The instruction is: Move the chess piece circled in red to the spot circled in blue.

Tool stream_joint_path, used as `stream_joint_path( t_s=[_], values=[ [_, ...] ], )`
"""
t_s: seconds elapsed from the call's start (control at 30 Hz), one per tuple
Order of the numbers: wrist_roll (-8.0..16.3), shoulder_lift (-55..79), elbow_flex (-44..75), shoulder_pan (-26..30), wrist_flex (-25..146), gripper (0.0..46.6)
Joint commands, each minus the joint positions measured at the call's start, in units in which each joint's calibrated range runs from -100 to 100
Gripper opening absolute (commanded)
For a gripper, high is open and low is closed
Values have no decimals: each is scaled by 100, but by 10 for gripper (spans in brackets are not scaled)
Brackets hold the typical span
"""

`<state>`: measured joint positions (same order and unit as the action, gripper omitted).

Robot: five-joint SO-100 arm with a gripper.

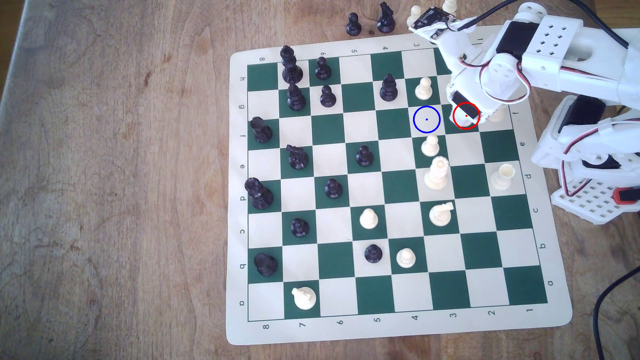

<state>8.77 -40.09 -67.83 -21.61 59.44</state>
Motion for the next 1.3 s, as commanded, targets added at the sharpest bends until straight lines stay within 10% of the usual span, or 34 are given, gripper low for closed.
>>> stream_joint_path(
  t_s=[0.0,0.23,1.27],
  values=[
    [0,-57,65,-25,-39,66],
    [-10,-99,28,-33,-39,2],
    [5,503,1615,647,264,2]
  ],
)
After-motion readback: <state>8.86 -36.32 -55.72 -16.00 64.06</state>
